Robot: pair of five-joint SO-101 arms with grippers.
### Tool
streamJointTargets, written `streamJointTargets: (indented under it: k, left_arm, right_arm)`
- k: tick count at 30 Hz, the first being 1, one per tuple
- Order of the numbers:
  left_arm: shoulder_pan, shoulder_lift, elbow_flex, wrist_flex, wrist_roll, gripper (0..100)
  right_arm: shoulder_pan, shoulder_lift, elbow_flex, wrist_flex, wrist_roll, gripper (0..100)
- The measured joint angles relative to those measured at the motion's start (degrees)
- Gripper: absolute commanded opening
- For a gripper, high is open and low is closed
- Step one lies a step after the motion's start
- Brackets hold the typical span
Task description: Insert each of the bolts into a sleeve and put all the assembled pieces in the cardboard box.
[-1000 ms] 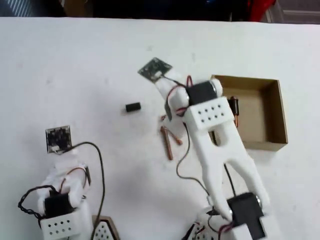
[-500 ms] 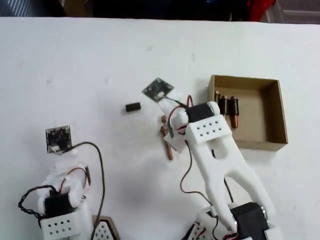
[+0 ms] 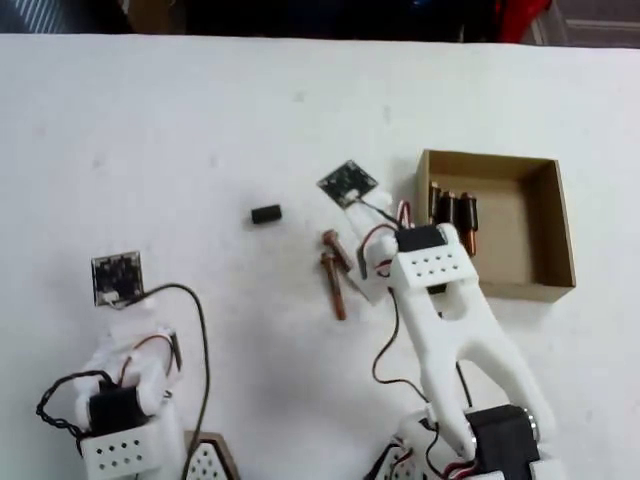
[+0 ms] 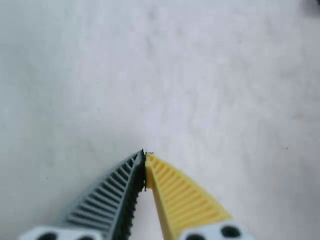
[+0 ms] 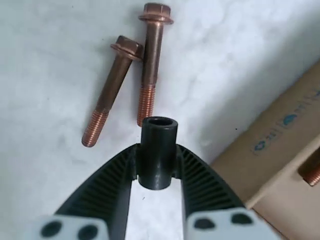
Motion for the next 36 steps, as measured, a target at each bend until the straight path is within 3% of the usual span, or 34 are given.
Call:
streamJointTargets:
  k: [7,17,36]
  left_arm:
    - [0.0,0.0,0.0,0.0,0.0,2]
    - [0.0,0.0,0.0,0.0,0.0,2]
    - [0.0,0.0,0.0,0.0,0.0,2]
  right_arm:
    - [0.2,0.0,3.0,-0.9,0.0,2.1]
    - [0.3,0.0,12.0,-10.6,0.0,2.1]
    - [0.3,0.0,13.7,-10.9,1.0,2.2]
